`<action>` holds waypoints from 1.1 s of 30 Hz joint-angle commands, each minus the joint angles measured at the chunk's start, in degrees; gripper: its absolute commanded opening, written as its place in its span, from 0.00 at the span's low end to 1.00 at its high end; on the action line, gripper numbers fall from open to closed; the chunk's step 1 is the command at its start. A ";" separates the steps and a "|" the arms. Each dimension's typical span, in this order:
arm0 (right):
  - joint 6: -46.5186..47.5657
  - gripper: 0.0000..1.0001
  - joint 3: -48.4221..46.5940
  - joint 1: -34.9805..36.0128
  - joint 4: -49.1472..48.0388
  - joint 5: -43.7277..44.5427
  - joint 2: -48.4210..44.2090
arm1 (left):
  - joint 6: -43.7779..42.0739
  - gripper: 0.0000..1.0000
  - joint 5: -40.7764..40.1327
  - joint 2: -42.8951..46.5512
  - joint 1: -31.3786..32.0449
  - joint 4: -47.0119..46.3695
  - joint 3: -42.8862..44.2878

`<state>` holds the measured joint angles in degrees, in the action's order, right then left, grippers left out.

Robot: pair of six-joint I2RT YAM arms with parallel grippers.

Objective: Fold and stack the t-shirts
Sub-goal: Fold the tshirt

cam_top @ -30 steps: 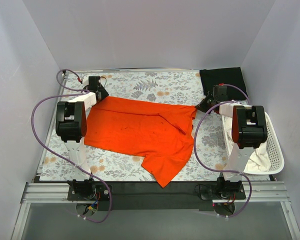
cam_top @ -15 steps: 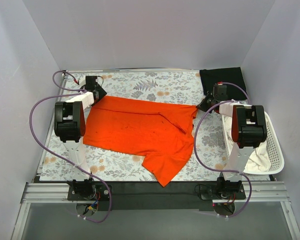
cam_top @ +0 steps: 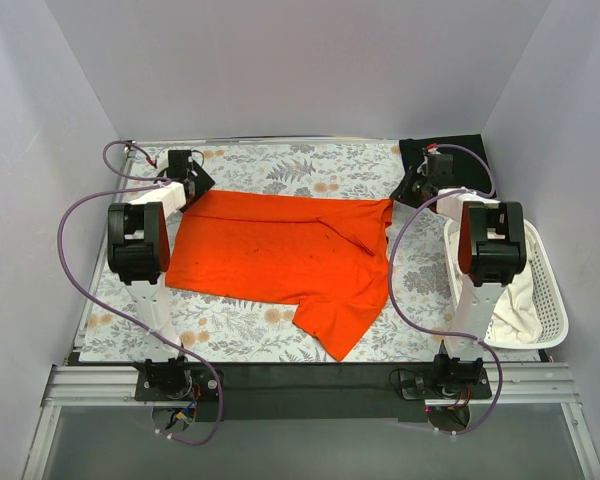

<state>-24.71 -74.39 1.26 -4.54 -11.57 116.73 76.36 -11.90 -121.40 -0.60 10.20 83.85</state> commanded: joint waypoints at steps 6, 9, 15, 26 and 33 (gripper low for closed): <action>10.90 0.42 0.73 2.16 2.16 1.64 -12.55 | -3.49 0.80 1.53 10.38 -0.89 3.25 -2.46; 14.77 0.46 2.40 4.27 3.83 3.57 -17.65 | -4.64 0.83 0.57 16.53 -0.89 3.16 -5.80; 19.16 0.48 4.52 9.98 4.45 -7.12 -22.33 | -5.87 0.86 -1.19 32.52 -0.19 3.60 -18.62; 19.09 0.48 3.64 16.23 4.45 -13.92 -12.77 | -6.05 0.87 1.53 58.81 4.11 6.86 -40.77; 19.53 0.48 1.62 16.32 4.45 -14.97 -6.53 | -8.68 0.87 1.71 65.33 7.98 6.24 -48.26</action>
<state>-5.96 -70.61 17.69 0.49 -24.82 108.99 69.89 -10.35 -57.21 6.13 16.78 35.99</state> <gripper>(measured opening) 0.479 0.866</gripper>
